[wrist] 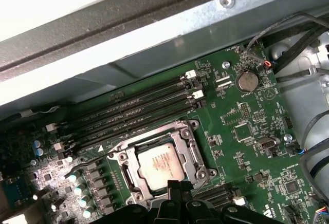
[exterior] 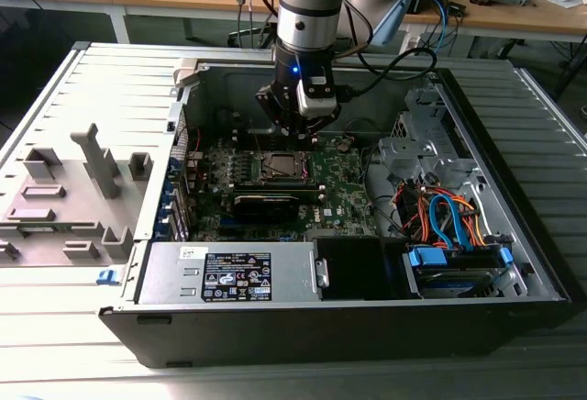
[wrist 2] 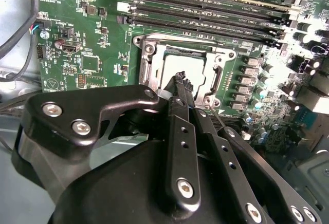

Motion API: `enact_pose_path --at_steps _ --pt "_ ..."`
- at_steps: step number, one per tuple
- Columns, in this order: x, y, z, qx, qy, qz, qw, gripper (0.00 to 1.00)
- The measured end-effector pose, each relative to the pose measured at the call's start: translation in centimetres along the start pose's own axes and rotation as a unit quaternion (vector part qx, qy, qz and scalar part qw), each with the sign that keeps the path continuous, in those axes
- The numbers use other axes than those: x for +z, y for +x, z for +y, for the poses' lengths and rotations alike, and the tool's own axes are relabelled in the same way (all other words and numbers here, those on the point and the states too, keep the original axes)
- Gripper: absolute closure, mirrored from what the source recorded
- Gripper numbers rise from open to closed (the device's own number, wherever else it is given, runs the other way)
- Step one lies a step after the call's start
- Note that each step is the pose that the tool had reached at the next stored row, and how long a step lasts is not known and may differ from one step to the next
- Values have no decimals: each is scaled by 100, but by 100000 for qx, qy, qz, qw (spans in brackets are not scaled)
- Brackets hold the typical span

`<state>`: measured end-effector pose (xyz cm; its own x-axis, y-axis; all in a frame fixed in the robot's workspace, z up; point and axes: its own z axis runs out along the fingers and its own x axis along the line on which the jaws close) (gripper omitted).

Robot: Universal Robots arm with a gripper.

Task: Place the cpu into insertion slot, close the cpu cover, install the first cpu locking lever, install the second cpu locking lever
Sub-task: 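Install the first cpu locking lever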

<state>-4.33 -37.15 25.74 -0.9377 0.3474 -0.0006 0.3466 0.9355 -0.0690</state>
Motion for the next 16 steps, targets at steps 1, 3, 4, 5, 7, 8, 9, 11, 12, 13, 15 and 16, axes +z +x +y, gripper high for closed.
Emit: enact_pose_path --at_steps 1,3,4,5,7,8,9,11,12,13,15,16 --pt "0 0 0 -77 1 -5 100000 89" --pt "0 0 0 -176 -1 -11 100000 89" --pt "1 0 0 -239 -2 -17 100000 89" --pt "0 0 0 -287 1 -20 100000 89" --pt "1 0 0 -423 -1 -31 99999 89" --pt "1 0 0 -462 -1 -35 99999 89" --pt "1 0 0 -510 -1 -36 99999 89" --pt "1 0 0 -597 -3 -43 99998 89" --pt "1 0 0 -638 0 -45 99998 89" --pt "2 0 0 -700 -1 -48 99998 89" --pt "2 0 0 -848 -3 -58 99996 89" --pt "2 0 0 -913 -3 -63 99996 89"
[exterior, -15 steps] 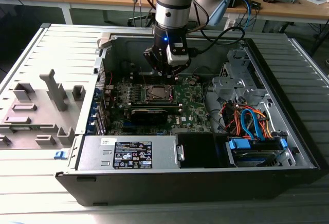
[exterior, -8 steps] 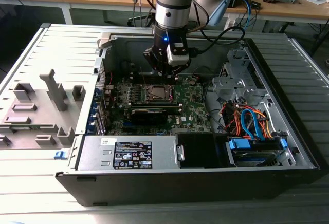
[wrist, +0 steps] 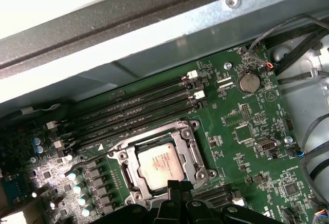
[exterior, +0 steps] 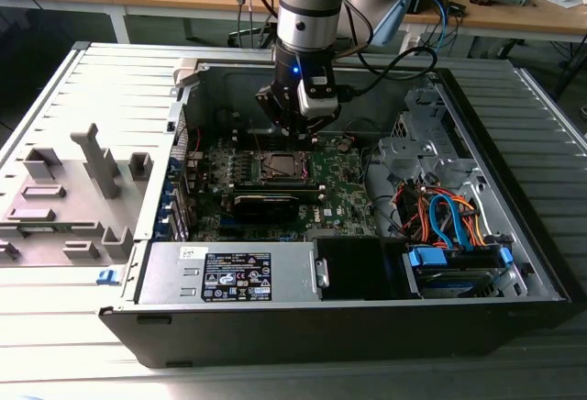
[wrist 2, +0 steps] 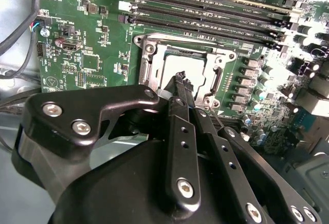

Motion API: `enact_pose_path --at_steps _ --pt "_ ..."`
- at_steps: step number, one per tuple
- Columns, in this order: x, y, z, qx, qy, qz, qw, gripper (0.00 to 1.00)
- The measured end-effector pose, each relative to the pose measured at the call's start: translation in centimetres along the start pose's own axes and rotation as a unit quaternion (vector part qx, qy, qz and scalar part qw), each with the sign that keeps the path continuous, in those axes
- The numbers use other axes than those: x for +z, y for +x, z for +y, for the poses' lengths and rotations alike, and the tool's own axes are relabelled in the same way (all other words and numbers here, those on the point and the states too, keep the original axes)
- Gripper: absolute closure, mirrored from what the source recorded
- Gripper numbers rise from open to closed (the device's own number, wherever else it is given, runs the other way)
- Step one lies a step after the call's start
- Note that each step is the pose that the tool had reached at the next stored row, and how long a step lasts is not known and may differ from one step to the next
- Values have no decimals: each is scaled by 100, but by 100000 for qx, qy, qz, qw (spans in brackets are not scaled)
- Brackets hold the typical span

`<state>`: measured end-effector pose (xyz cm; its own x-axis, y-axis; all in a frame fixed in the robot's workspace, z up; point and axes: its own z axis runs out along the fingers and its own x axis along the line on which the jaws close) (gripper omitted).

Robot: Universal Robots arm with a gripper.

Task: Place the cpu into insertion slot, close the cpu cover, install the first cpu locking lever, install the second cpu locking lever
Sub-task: 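Install the first cpu locking lever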

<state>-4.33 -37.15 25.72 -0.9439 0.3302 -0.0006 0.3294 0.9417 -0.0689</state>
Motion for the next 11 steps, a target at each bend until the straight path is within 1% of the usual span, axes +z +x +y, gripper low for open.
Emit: enact_pose_path --at_steps 11 --pt "2 0 0 -703 2 -49 99998 89"
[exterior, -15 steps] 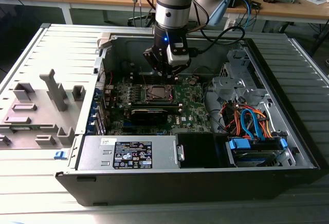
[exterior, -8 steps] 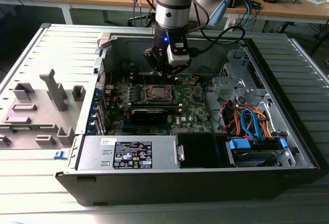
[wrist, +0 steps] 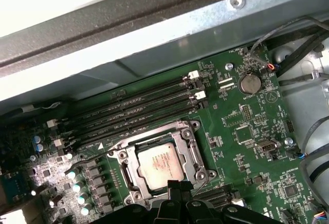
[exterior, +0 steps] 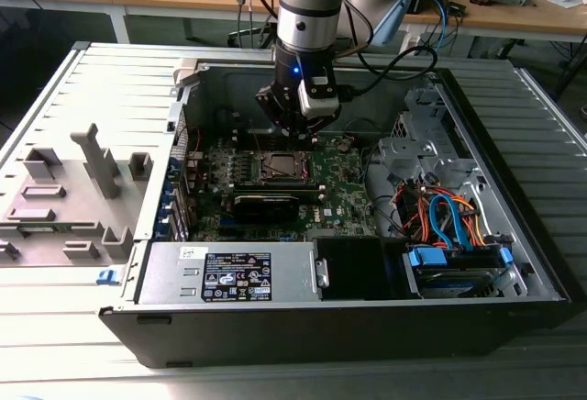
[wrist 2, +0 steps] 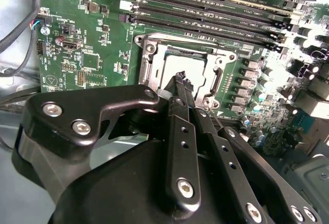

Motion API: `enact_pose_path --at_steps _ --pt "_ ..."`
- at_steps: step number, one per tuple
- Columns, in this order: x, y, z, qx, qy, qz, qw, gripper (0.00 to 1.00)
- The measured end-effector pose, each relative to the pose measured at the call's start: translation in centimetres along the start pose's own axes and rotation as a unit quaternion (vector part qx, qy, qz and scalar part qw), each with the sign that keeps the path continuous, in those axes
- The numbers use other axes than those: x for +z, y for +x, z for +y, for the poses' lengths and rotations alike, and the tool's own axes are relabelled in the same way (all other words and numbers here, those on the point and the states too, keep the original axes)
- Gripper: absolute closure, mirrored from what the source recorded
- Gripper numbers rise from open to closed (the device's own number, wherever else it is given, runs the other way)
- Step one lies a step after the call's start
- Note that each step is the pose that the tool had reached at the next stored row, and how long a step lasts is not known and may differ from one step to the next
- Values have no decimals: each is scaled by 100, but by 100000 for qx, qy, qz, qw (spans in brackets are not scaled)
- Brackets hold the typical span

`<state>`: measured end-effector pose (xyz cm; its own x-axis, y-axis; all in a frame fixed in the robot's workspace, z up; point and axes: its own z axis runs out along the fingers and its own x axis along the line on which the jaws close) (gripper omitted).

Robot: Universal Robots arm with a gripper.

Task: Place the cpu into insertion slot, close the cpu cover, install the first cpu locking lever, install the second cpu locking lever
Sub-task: 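Install the first cpu locking lever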

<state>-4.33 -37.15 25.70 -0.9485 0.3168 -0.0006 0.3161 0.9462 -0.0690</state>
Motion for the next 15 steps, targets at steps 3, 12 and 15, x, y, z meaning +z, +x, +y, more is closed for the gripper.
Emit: enact_pose_path --at_steps 3,12,15 --pt "0 0 0 -145 0 -9 100000 89" --pt "2 0 0 -720 -1 -50 99997 89" --pt "2 0 0 -871 -3 -61 99996 89"
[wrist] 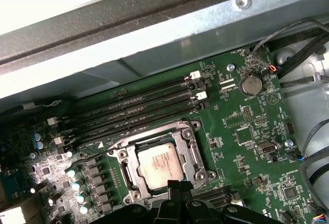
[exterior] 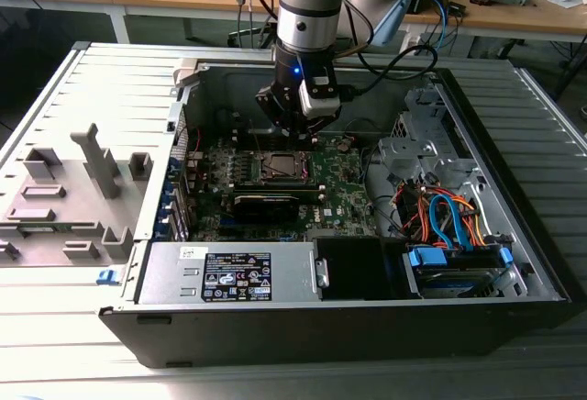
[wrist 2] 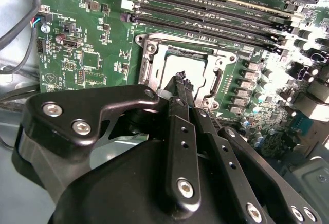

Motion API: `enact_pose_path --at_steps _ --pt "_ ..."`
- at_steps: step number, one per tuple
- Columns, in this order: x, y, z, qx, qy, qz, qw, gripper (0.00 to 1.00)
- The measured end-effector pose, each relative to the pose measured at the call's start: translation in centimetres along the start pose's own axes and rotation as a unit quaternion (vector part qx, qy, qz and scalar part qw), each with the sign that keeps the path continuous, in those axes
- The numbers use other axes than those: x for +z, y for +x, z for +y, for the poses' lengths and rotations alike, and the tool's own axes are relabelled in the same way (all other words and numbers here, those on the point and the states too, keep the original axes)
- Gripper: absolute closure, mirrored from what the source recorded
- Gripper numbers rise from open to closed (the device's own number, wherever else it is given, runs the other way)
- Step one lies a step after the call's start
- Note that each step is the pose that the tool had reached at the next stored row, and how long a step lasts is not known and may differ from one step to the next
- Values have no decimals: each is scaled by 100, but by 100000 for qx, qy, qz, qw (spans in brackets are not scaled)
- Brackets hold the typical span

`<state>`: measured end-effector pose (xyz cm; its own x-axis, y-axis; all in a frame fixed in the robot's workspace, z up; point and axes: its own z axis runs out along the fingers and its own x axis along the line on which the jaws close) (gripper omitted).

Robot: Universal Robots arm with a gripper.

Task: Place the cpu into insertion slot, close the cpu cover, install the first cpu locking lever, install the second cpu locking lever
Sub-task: 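Install the first cpu locking lever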

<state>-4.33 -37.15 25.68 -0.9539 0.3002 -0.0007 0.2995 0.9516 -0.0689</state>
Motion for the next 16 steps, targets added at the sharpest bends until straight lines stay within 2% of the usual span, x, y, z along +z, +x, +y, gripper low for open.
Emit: enact_pose_path --at_steps 16 --pt "2 0 0 -805 0 -54 99997 89"
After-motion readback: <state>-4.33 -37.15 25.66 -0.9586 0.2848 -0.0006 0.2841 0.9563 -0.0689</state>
